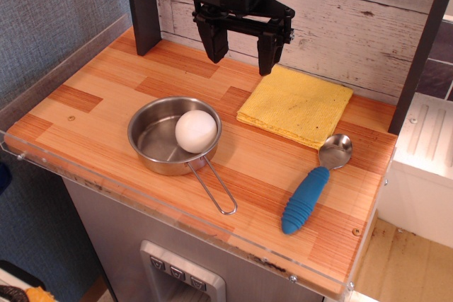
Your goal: Place the spoon on the left of the pan.
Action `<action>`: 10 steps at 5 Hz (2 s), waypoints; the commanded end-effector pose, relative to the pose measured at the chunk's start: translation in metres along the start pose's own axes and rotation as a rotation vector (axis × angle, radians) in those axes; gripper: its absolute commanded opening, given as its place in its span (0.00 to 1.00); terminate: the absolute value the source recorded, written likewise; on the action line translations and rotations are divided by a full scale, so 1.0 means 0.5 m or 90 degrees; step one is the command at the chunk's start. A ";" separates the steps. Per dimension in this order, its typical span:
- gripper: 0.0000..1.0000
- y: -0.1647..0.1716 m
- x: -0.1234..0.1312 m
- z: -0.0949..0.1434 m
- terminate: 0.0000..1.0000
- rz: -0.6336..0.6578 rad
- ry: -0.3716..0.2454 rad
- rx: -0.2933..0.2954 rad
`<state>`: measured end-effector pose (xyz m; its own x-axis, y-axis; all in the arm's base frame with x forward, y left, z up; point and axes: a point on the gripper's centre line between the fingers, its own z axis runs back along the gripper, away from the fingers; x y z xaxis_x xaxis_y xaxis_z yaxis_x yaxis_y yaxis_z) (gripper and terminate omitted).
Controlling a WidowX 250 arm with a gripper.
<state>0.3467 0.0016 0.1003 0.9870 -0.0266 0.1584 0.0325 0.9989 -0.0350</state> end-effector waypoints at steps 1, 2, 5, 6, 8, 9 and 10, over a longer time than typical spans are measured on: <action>1.00 0.000 0.000 0.000 0.00 0.000 0.000 0.000; 1.00 -0.037 -0.050 -0.009 0.00 -0.025 0.005 -0.019; 1.00 -0.208 -0.143 -0.073 0.00 -0.178 0.034 -0.055; 1.00 -0.225 -0.137 -0.106 0.00 -0.184 0.047 -0.039; 1.00 -0.209 -0.124 -0.152 0.00 -0.150 0.075 0.008; 0.00 -0.205 -0.128 -0.163 0.00 -0.142 0.083 0.018; 0.00 -0.208 -0.131 -0.157 0.00 -0.145 0.083 0.008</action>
<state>0.2898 -0.1051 0.0070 0.9702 -0.2425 -0.0002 0.2425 0.9702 -0.0023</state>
